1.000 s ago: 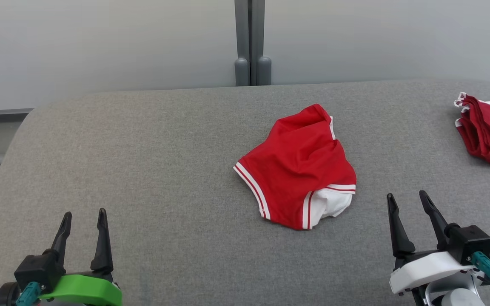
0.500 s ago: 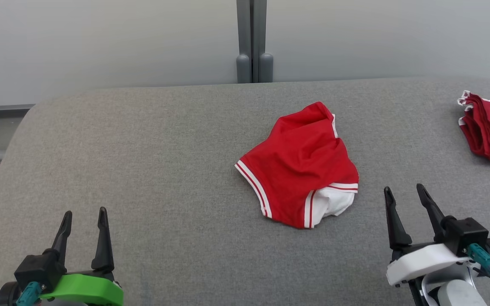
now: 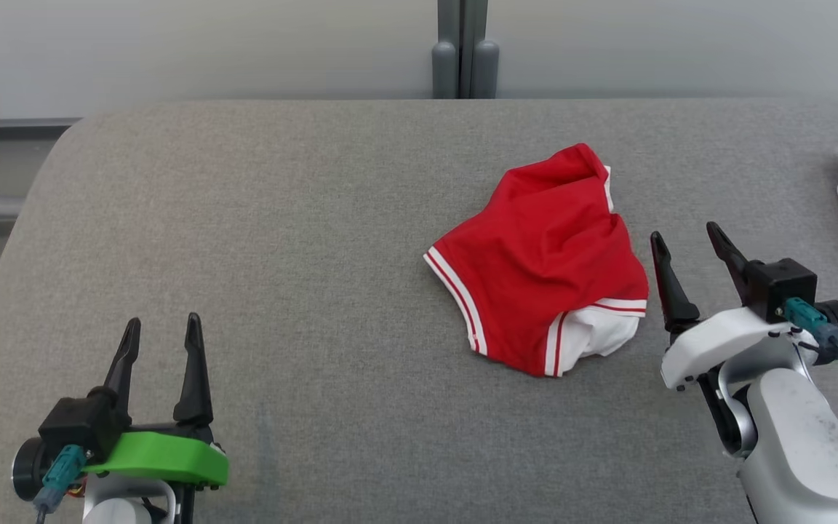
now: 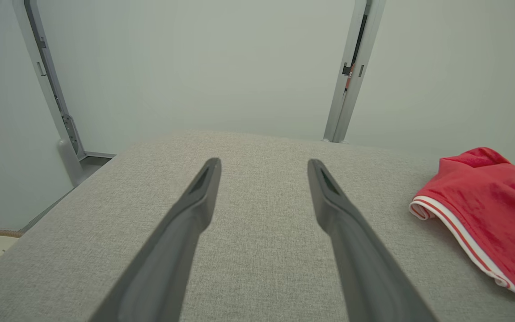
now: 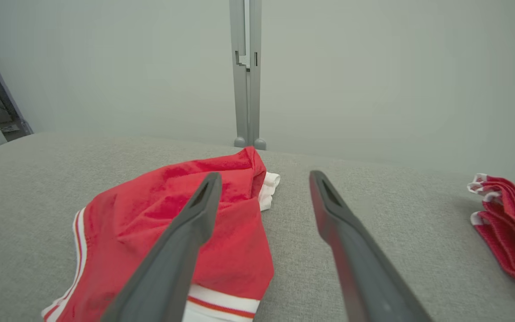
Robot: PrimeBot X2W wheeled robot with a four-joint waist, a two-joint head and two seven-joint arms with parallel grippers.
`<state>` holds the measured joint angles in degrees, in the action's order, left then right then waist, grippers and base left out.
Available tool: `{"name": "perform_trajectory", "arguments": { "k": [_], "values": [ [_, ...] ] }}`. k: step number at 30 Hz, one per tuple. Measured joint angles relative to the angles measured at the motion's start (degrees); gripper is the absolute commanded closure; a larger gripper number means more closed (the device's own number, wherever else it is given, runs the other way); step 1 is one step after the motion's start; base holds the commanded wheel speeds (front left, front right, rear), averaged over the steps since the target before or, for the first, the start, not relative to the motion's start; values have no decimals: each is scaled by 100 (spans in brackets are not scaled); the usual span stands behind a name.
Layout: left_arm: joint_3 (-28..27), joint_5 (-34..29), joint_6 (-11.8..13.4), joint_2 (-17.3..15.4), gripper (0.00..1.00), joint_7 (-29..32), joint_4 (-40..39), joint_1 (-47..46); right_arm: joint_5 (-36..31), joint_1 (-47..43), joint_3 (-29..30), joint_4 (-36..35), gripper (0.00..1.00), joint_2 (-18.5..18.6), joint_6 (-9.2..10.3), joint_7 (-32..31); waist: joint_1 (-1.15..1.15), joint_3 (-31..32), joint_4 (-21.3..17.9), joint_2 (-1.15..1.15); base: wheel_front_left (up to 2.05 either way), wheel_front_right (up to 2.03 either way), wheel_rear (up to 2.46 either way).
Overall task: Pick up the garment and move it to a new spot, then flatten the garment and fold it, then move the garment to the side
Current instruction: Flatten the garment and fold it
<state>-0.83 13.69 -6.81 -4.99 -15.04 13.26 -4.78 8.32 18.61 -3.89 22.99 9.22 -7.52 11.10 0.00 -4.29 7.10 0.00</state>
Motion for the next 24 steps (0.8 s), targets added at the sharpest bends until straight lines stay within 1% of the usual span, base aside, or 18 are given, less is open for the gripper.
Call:
{"name": "perform_trajectory", "arguments": {
  "k": [9,14,17,18,19,20,21,24],
  "values": [
    [126,0,-26,87,0,0,69,-344,-43,820,4,1720,0,105,0,9,0,-399,324,0,0,0,0],
    [221,2,-33,131,0,-1,130,-458,-9,1034,97,2599,0,133,0,60,0,-531,510,0,0,0,0],
    [255,14,-48,159,0,-1,164,-502,101,1137,59,3070,0,69,0,111,0,-596,623,0,0,0,0],
    [256,20,-48,164,0,0,168,-511,177,1167,55,3207,22,33,0,118,0,-613,652,0,0,0,0],
    [254,20,-48,166,0,-1,172,-518,241,1205,35,3327,66,4,0,141,0,-628,676,0,0,0,0],
    [250,20,-48,169,0,0,176,-521,272,1245,10,3398,81,0,0,162,0,-638,691,0,0,0,0],
    [246,20,-48,172,0,-1,186,-521,298,1291,-14,3474,100,0,0,186,0,-643,701,0,0,0,0],
    [204,20,-49,183,0,-1,201,-516,446,1345,-53,3634,100,-38,-2,270,0,-606,692,0,0,0,0]
  ]
}}
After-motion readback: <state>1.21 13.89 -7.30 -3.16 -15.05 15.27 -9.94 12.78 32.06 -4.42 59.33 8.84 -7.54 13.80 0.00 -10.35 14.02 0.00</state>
